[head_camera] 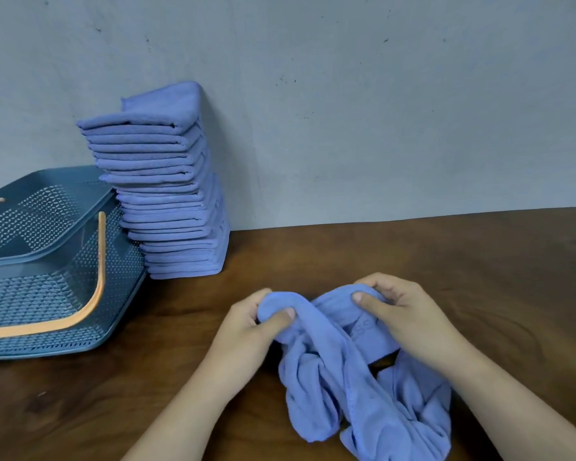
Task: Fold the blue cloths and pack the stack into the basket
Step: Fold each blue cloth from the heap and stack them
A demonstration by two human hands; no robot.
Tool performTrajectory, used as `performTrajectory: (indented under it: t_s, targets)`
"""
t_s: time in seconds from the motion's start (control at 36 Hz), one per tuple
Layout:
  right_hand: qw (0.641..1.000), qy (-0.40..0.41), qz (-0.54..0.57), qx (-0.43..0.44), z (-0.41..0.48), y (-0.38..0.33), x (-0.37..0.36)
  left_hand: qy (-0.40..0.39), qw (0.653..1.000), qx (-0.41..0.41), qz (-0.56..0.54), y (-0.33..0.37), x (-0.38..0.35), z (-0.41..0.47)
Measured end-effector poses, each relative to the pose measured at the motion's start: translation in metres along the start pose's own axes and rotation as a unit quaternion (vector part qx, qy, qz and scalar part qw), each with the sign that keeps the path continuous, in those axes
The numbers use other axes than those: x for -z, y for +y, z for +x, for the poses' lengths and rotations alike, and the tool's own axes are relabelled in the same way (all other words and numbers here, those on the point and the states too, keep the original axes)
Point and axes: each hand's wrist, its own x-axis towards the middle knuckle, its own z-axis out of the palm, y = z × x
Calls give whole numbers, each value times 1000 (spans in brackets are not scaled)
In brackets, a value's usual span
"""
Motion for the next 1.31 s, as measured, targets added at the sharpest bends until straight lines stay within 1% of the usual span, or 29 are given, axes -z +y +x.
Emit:
performTrajectory:
  t_s: [0.06,0.11,0.25,0.31,0.36,0.39,0.44,0.5,0.56,0.61,0.64,0.69,0.75,0.81,0.86,0.92,0.97,1.03,1.06,1.08,1.11,1.14,1.17,1.22,1.25,1.31]
  targets:
    - [999,35,18,-18,3,3,8,43,998,-10,-53,1,4,1]
    - [995,71,52,-42,4,5,13,64,993,-10,-103,1,7,2]
    - [977,139,130,-95,8,13,13,78,989,22,-123,-6,9,6]
    - [967,135,185,-112,9,12,12,107,986,43,-123,-6,8,7]
    - [961,117,233,-95,8,10,13,149,976,76,-139,-2,7,9]
    - [966,108,222,-82,7,10,13,171,968,100,-152,-1,8,11]
    - [984,97,131,-69,6,11,15,199,960,132,-147,-2,12,14]
    - [992,103,2,-72,7,14,14,204,964,127,-114,-5,14,13]
    - [985,114,-108,-77,7,16,12,200,972,104,-58,-5,11,9]
    - [965,98,-224,-94,4,16,9,166,983,72,17,-4,6,4]
    - [951,83,-279,-105,2,17,7,132,988,68,46,-4,3,4]
    - [934,59,-330,-125,-1,17,4,59,989,75,117,-3,0,3]
    - [940,44,-313,-126,-1,15,2,-17,984,71,163,-2,-3,0]
    - [949,27,-293,-112,-1,15,2,-84,979,45,179,0,-6,-4]
    - [949,25,-300,-95,-1,13,1,-102,976,10,193,-2,-6,-7]
    - [953,48,-291,-73,-2,10,3,-94,978,-5,184,-5,-2,-7]
    - [964,105,-239,-46,-2,8,5,-84,985,-9,153,-4,3,-7]
    - [977,175,-119,-37,2,6,7,-39,992,-19,115,-2,6,-6]
    - [980,191,-46,-37,4,7,8,-4,994,-24,107,-3,7,-5]
    - [982,185,17,-33,6,9,8,32,993,-26,110,-4,7,-4]
    - [985,163,49,-21,6,10,8,62,990,-21,122,-7,8,-3]
    - [991,128,50,1,6,12,7,81,987,-13,137,-9,9,-2]
    - [996,88,26,21,5,13,7,91,985,-3,150,-10,9,-2]
    - [997,33,-72,19,2,13,5,90,983,9,163,-12,11,-3]
    - [990,31,-139,8,1,16,5,88,982,7,167,-11,11,-4]
    - [965,46,-258,-22,0,20,3,84,980,-8,178,-9,11,-5]
